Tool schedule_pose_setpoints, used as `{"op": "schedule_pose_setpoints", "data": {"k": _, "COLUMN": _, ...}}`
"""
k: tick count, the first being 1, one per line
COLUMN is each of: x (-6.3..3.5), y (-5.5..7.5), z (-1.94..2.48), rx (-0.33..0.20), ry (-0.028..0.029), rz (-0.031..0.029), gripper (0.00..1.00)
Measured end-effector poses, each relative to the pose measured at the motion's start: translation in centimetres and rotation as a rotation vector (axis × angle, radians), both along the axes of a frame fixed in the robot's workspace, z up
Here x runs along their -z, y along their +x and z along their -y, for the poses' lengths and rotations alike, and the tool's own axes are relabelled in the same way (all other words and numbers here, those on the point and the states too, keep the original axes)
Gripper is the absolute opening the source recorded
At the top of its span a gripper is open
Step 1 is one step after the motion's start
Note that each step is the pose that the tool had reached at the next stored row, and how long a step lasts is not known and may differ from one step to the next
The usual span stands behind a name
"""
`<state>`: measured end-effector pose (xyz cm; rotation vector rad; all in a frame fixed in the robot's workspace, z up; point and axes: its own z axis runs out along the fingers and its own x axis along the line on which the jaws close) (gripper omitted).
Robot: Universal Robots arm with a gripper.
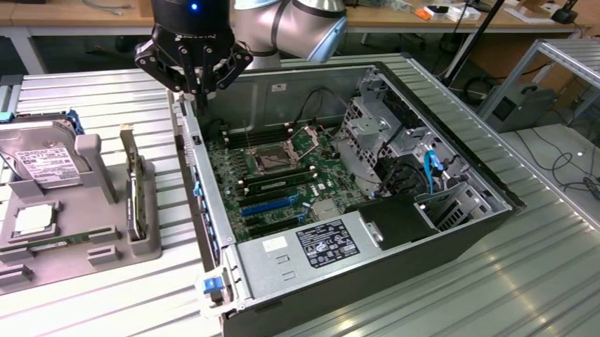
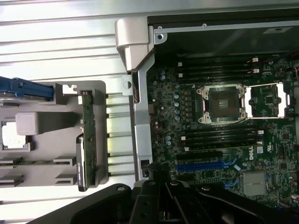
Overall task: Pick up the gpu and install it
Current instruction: 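Reach for the gpu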
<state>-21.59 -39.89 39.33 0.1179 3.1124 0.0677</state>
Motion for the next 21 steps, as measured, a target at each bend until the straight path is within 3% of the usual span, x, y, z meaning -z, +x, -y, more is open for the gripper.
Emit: {"op": "schedule_pose_setpoints", "data": {"k": 21, "x": 0.0, "y": -0.82, "z": 0.0, "rx": 0.0, "ry": 0.0, "rz": 0.0, "gripper": 0.11}}
